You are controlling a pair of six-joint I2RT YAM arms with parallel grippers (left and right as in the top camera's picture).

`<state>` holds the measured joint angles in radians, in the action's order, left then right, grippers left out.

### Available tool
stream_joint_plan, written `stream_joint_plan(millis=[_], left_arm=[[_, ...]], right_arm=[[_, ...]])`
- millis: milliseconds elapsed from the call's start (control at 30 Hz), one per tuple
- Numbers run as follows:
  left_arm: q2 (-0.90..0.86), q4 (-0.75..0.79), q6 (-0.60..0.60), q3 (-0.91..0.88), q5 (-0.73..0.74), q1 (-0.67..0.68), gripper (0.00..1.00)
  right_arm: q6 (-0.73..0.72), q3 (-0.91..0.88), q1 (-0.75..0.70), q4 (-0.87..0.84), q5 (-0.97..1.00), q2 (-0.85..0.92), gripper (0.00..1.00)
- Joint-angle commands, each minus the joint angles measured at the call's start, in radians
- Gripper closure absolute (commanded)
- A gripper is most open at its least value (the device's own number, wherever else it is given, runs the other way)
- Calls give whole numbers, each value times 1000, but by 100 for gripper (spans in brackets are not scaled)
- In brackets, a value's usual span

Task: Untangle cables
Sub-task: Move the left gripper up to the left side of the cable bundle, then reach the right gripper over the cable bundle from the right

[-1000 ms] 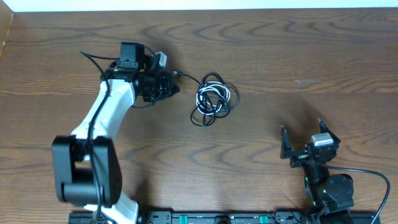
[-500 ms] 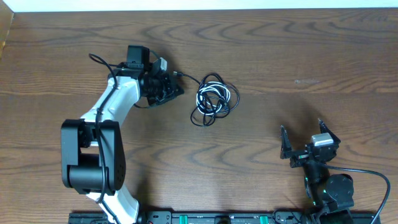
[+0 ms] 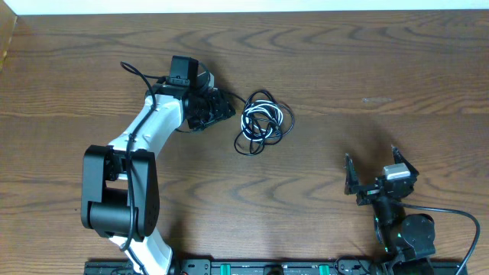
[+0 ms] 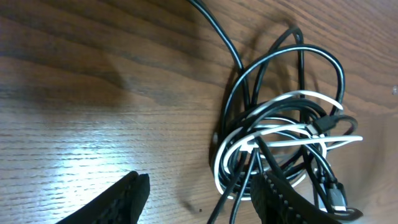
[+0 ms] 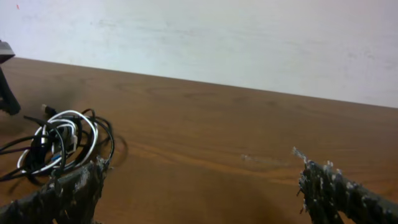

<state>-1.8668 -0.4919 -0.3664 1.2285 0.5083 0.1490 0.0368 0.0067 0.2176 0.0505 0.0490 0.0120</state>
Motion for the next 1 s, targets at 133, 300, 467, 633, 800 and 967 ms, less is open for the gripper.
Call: stream_joint_plan(millis=[133,300,467,633,800,967], left_arm=[[-17,1,5,11,-32,1,43],[-17,1,5,11,-32,1,50],[-17,1,5,11,-31,1,51],[-17,0,5,11,-32,1,50],[-17,0,5,10,-32,1,50],[-17,0,5,6,-89,1,50]], right_arm=[[3,-1,5,-77,-132,-5,1],[2,62,5,-97,-167,6,1],[2,238,5,-53,-161,127,1],[2,464,5,24,-201,360,1],[2,723,5,182,-302,652,1],[2,977,5,390,-346,925,1]])
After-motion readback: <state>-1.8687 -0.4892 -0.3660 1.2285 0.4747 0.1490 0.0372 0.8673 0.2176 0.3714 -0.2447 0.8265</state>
